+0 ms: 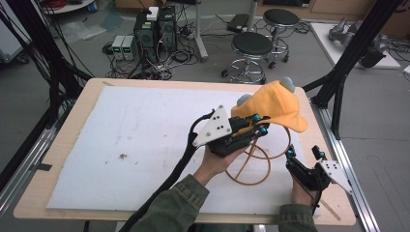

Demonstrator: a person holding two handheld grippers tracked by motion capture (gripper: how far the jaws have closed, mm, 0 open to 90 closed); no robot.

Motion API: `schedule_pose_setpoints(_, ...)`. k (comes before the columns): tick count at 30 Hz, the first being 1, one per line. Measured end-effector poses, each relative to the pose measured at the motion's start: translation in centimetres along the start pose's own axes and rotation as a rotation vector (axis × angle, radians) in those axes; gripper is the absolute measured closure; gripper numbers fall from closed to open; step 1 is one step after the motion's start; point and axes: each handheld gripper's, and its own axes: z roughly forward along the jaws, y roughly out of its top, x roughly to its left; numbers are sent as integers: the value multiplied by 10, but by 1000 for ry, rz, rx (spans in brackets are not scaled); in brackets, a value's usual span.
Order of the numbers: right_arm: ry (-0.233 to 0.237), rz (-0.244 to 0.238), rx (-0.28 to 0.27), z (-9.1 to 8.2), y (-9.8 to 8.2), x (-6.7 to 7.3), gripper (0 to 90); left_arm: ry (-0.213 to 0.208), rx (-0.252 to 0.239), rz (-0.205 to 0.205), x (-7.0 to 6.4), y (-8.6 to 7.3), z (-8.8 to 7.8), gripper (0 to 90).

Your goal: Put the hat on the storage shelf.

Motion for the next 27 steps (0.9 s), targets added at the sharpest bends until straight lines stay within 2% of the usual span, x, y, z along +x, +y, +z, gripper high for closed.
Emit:
schedule_pose_setpoints(7,-2,1,0,0,0,0,114,-73,66,23,-13,-11,2,864)
schedule_pose_setpoints(10,-3,0,-5,0,0,0,114,-91,94,30,-17,-16,0,864)
schedule_pose_setpoints(16,-7,2,-2,0,0,0,114,-120,125,14,-18,-23,-4,863)
schedule_pose_setpoints(23,-8,4,-1,0,0,0,114,-148,214,52,-22,-32,-10,859)
schedule_pose_setpoints(27,-9,4,-3,0,0,0,114,-154,240,47,-22,-37,-11,860)
